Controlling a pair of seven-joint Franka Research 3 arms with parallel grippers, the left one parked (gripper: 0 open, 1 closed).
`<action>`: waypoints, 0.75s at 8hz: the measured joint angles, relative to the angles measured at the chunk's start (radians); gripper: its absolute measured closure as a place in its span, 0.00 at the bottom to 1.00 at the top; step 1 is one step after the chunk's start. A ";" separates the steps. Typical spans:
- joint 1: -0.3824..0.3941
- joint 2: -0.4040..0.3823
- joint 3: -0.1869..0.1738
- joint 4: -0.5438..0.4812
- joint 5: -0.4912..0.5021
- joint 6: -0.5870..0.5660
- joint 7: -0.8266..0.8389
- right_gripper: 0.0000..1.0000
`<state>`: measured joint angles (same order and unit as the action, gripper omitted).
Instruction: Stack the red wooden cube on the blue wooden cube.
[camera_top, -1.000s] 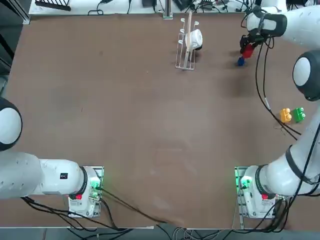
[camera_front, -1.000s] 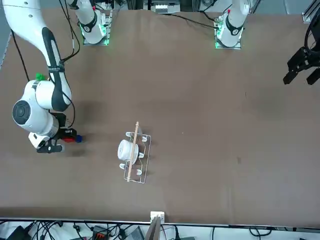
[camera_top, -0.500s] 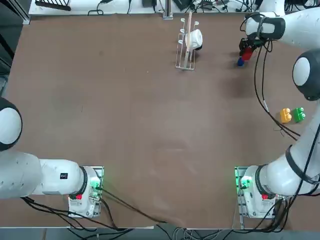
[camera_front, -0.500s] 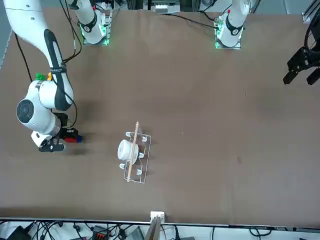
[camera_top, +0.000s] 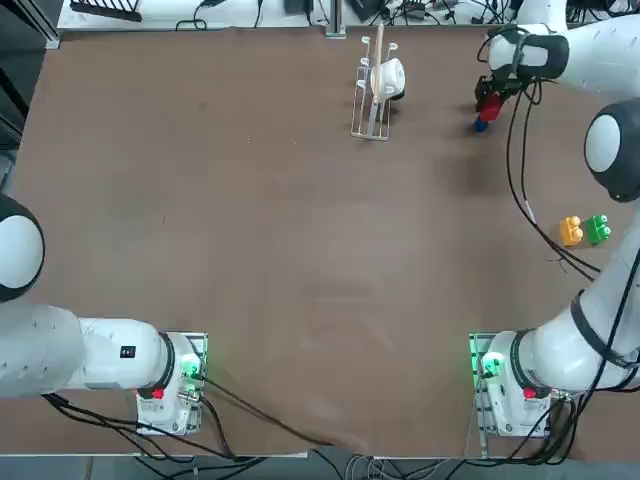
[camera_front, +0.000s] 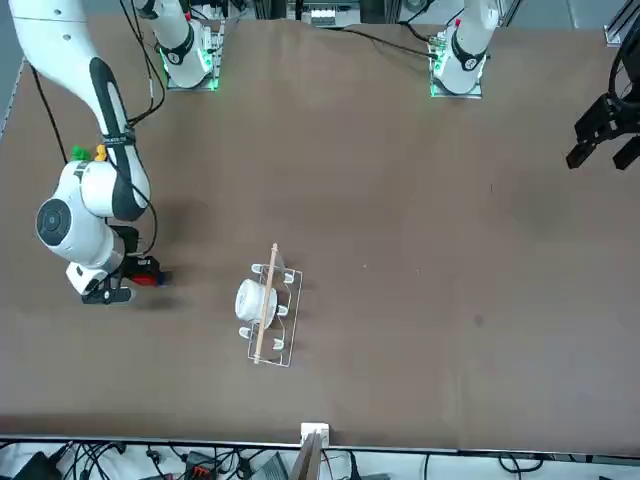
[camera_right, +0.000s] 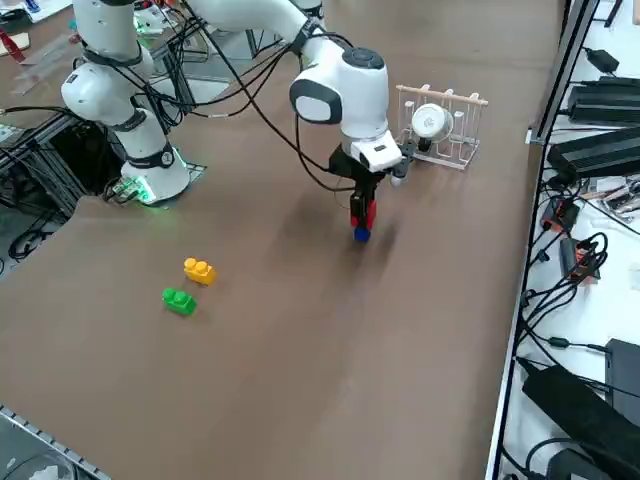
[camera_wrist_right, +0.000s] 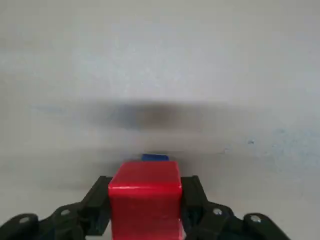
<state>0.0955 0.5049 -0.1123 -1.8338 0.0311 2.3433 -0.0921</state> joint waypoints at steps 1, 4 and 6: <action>0.000 0.000 0.000 0.000 0.000 0.000 0.000 0.30; -0.001 0.000 0.000 0.000 0.001 0.000 0.000 0.30; -0.001 0.000 0.000 0.000 0.001 0.000 0.000 0.30</action>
<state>0.0947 0.5048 -0.1123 -1.8340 0.0318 2.3433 -0.0921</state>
